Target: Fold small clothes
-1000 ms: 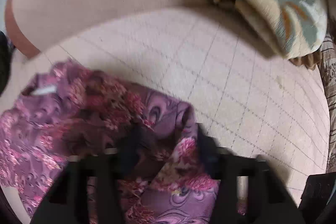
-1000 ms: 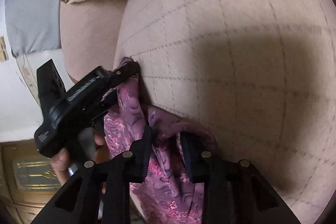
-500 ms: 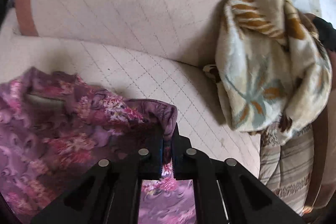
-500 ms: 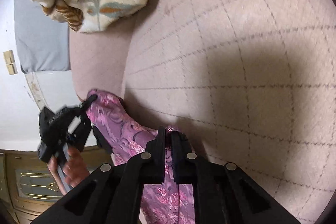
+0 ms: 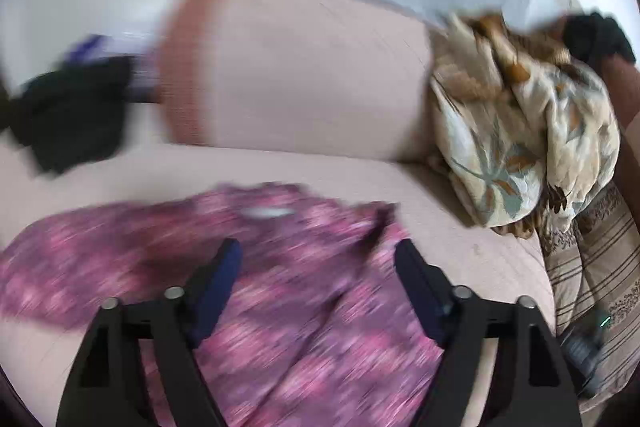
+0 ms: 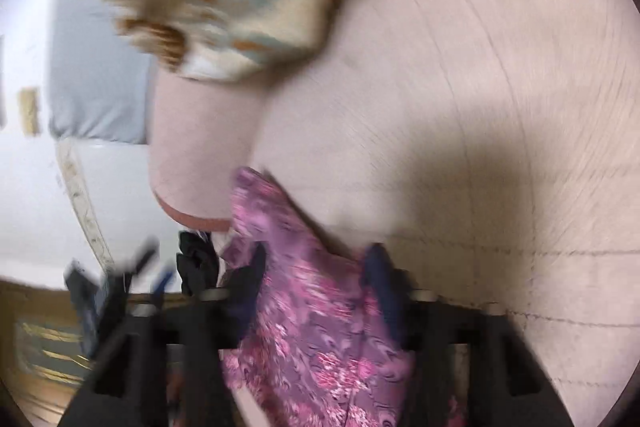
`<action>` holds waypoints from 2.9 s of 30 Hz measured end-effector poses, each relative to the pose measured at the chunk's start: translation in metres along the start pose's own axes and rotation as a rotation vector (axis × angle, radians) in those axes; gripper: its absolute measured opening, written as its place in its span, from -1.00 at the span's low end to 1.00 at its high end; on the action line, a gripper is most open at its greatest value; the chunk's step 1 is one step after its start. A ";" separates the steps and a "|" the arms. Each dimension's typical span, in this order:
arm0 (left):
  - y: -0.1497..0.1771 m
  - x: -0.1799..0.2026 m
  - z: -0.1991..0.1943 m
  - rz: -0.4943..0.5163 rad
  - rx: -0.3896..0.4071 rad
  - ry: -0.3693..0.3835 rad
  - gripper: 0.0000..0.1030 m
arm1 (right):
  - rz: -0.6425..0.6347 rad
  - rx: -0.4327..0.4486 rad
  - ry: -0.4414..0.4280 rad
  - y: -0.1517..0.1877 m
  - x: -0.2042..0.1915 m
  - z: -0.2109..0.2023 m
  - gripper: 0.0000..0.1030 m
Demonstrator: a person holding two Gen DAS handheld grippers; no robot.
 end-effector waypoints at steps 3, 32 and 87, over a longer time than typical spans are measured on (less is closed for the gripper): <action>0.061 -0.074 -0.075 -0.100 0.084 -0.135 0.77 | -0.194 0.035 -0.019 0.022 -0.044 -0.015 0.29; 0.367 -0.467 -0.212 -1.422 0.130 -0.395 0.77 | -1.311 -0.816 0.101 0.648 -0.228 0.323 0.32; 0.204 -0.250 -0.103 -0.654 -0.003 0.064 0.77 | -0.911 -0.400 0.240 0.406 -0.102 0.084 -0.89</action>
Point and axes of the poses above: each gripper's, at about its wrist camera, not at the fingertips, and z roughly the way its jaws point, x to its right, y to its underside, the point moved 10 cm from there along z, roughly the way its jaws point, and after that the axes turned 9 degrees about z, right-handed, at the moved point
